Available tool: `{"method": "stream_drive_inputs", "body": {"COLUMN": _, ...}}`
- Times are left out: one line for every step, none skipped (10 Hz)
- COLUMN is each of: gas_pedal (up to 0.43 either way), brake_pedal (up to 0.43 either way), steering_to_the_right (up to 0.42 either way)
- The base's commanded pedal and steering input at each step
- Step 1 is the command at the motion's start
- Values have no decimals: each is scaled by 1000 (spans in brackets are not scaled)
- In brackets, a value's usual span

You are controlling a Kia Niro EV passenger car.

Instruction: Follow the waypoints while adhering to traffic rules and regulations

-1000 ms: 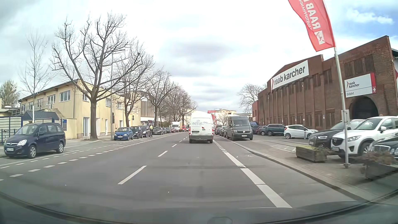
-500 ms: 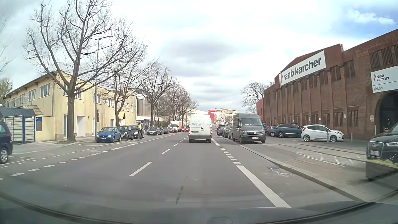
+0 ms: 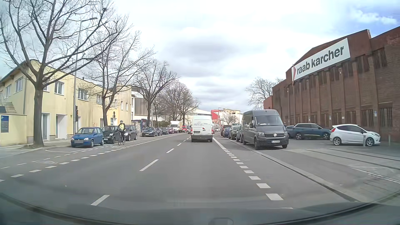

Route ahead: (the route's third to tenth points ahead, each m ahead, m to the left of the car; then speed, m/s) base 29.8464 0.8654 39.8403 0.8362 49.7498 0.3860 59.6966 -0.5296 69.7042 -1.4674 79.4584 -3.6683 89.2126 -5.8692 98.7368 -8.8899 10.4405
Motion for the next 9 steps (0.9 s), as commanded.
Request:
{"method": "stream_drive_inputs", "body": {"gas_pedal": 220, "brake_pedal": 0, "steering_to_the_right": -3}}
{"method": "stream_drive_inputs", "body": {"gas_pedal": 220, "brake_pedal": 0, "steering_to_the_right": -1}}
{"method": "stream_drive_inputs", "body": {"gas_pedal": 220, "brake_pedal": 0, "steering_to_the_right": 3}}
{"method": "stream_drive_inputs", "body": {"gas_pedal": 220, "brake_pedal": 0, "steering_to_the_right": 3}}
{"method": "stream_drive_inputs", "body": {"gas_pedal": 220, "brake_pedal": 0, "steering_to_the_right": 3}}
{"method": "stream_drive_inputs", "body": {"gas_pedal": 220, "brake_pedal": 0, "steering_to_the_right": 3}}
{"method": "stream_drive_inputs", "body": {"gas_pedal": 209, "brake_pedal": 0, "steering_to_the_right": 3}}
{"method": "stream_drive_inputs", "body": {"gas_pedal": 169, "brake_pedal": 0, "steering_to_the_right": 3}}
{"method": "stream_drive_inputs", "body": {"gas_pedal": 169, "brake_pedal": 0, "steering_to_the_right": 3}}
